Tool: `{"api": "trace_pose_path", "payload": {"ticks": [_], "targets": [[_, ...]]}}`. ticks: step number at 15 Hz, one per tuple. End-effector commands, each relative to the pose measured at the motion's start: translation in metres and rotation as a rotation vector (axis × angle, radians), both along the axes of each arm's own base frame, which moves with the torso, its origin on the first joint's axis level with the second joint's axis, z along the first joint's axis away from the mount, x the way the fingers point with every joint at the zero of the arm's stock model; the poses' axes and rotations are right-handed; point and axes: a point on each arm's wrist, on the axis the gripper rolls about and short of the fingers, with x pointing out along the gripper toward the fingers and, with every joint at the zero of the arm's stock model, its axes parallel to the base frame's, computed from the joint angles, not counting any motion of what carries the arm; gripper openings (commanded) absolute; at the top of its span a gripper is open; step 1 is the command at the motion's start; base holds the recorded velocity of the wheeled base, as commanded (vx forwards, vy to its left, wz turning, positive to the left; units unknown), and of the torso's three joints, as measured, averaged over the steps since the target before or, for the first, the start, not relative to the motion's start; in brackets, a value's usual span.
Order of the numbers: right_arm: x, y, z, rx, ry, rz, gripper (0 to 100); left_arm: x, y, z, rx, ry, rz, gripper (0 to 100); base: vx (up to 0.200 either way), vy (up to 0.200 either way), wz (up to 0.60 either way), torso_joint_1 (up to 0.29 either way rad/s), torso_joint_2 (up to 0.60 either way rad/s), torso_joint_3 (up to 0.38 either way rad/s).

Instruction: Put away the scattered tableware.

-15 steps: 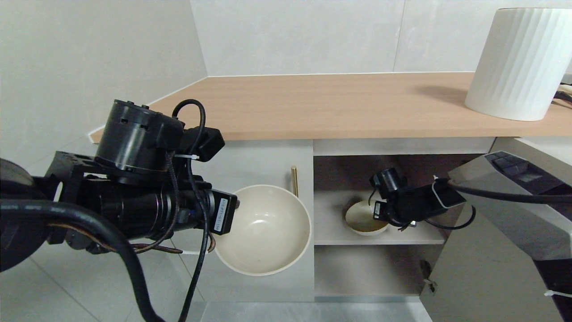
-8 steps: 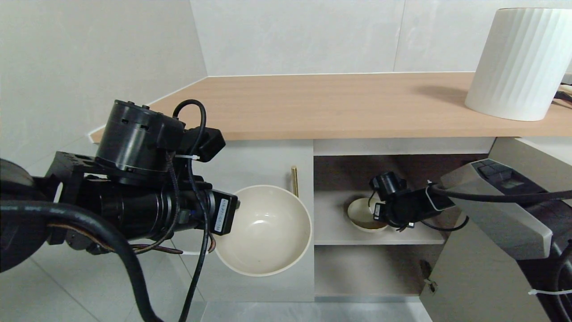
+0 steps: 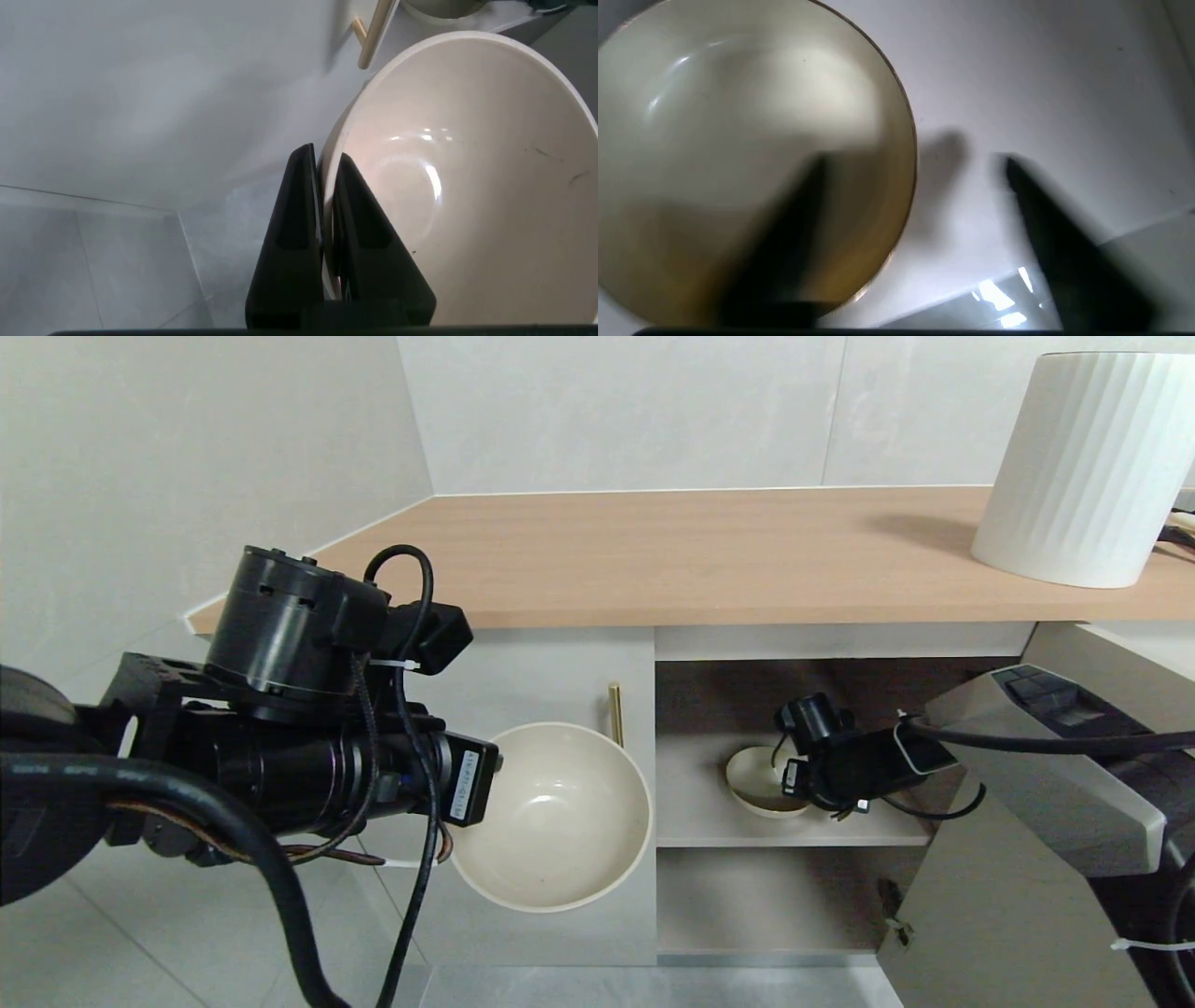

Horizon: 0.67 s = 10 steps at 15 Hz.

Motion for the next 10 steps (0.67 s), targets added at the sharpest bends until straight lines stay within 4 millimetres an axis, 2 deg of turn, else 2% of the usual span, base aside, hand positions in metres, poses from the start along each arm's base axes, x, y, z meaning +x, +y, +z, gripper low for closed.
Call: {"api": "trace_pose_path", "payload": {"ticks": [1, 2, 3, 5, 6, 7, 8, 9, 10], "targets": [[-0.01, 0.0, 0.023, 0.014, -0.024, 0.008, 100, 0.002, -0.001, -0.003, 0.006, 0.009, 0.001, 0, 0.0, 0.0, 0.0, 0.0, 0.0, 0.0], [-0.018, 0.001, 0.036, 0.02, -0.032, 0.018, 100, 0.003, -0.002, -0.005, 0.009, 0.015, 0.001, 0, 0.0, 0.0, 0.0, 0.0, 0.0, 0.0], [-0.045, 0.01, 0.066, 0.075, -0.039, 0.098, 100, 0.005, -0.007, -0.011, 0.021, 0.029, -0.009, 0, 0.0, 0.0, 0.0, 0.0, 0.0, 0.0], [-0.087, 0.019, 0.11, 0.207, -0.044, 0.268, 100, 0.006, -0.014, -0.019, 0.04, 0.05, -0.024, 0, 0.0, 0.0, 0.0, 0.0, 0.0, 0.0], [-0.099, 0.021, 0.12, 0.233, -0.043, 0.315, 100, 0.005, -0.017, -0.021, 0.046, 0.058, -0.034, 0, 0.0, 0.0, 0.0, 0.0, 0.0, 0.0], [-0.134, 0.025, 0.147, 0.282, -0.064, 0.416, 100, 0.006, -0.025, -0.029, 0.058, 0.074, -0.055, 0, 0.0, 0.0, 0.0, 0.0, 0.0, 0.0], [-0.156, 0.024, 0.163, 0.282, -0.087, 0.48, 100, 0.009, -0.03, -0.038, 0.07, 0.085, -0.061, 0, 0.0, 0.0, 0.0, 0.0, 0.0, 0.0], [-0.164, 0.024, 0.169, 0.282, -0.096, 0.511, 100, 0.01, -0.033, -0.042, 0.074, 0.085, -0.062, 0, 0.0, 0.0, 0.0, 0.0, 0.0, 0.0], [-0.191, 0.021, 0.188, 0.319, -0.128, 0.608, 100, 0.016, -0.042, -0.058, 0.09, 0.079, -0.055, 0, 0.0, 0.0, 0.0, 0.0, 0.0, 0.0]]}}
